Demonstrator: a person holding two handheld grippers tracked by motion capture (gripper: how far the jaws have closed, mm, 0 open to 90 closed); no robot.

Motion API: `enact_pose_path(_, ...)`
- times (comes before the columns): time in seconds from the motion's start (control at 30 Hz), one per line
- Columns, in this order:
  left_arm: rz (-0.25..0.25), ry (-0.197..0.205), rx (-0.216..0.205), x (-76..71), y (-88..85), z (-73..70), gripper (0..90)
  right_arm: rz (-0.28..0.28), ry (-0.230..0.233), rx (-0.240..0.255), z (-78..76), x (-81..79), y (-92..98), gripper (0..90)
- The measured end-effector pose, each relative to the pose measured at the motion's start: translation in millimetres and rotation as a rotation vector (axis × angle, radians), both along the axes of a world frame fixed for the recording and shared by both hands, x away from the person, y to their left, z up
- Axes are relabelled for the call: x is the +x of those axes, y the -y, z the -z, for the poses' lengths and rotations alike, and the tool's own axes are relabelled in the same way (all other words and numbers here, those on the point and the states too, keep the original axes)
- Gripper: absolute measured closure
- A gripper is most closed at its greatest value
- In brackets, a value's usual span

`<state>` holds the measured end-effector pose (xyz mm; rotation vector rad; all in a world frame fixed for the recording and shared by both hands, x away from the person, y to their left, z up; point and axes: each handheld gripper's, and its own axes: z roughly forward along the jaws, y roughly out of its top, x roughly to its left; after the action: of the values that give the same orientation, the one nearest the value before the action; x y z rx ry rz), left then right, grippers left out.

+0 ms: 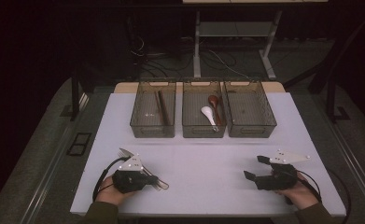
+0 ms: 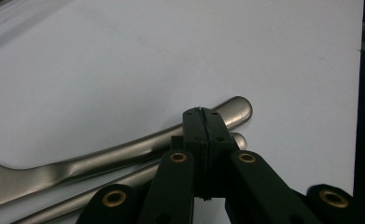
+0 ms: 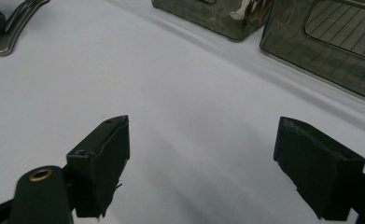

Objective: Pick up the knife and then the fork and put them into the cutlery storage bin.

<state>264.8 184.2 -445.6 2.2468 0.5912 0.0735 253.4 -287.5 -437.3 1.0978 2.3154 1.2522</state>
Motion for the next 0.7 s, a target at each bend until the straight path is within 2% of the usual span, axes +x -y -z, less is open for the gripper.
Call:
enact_pose_path(0.6, -0.010, 0.056, 0.036, 12.9, 10.0, 2.0, 89.5, -0.006, -0.005, -0.010, 1.0, 0.5, -2.1, 18.6)
enact_pose_path(0.7, -0.010, 0.056, 0.027, 18.3, 12.7, 2.7, 89.5, -0.006, -0.006, -0.012, 1.3, 0.7, -2.7, 18.6)
